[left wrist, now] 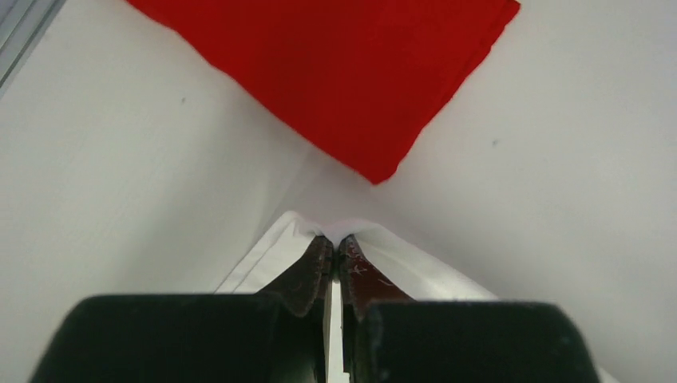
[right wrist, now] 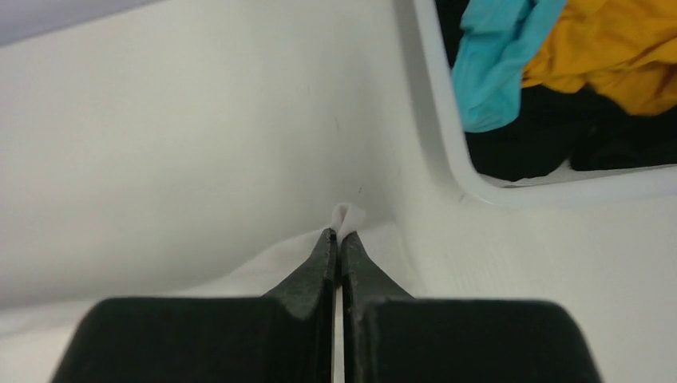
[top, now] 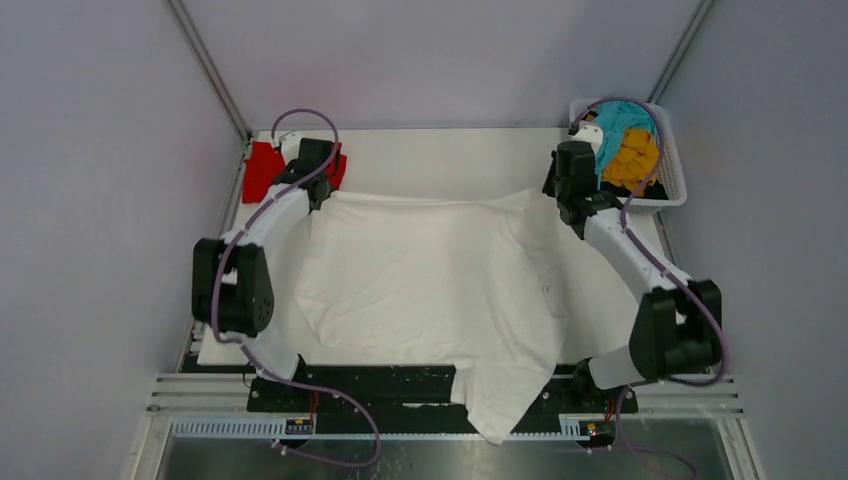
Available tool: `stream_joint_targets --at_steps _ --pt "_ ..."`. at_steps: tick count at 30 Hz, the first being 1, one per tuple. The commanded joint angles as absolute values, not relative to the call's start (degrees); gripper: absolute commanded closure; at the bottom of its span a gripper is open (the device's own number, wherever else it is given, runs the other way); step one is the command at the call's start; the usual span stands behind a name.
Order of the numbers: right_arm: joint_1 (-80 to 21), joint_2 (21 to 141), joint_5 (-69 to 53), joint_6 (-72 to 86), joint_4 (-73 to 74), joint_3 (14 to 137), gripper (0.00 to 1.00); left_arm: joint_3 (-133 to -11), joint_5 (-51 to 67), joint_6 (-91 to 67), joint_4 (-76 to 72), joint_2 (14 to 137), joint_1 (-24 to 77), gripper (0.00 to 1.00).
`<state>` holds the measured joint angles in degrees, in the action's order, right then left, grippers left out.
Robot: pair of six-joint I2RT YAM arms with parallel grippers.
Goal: Fold and stack the t-shirts
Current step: Flatten out the tshirt
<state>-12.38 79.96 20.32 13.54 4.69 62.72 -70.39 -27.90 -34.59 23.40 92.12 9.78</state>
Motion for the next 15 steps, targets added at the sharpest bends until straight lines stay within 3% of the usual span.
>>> stream_joint_targets --at_steps 1,11,15 --pt "-12.6 87.5 19.4 16.3 -5.3 65.9 1.0 -82.5 -30.0 -34.4 23.3 102.1 8.8 1.0" --pt "-12.5 104.5 22.4 17.5 0.5 80.9 0.97 -98.3 -28.0 -35.4 24.7 117.1 7.0 0.99" --pt "-11.6 114.0 23.6 20.8 12.3 94.6 0.9 -108.0 -28.9 -37.0 30.5 123.9 6.1 0.69"
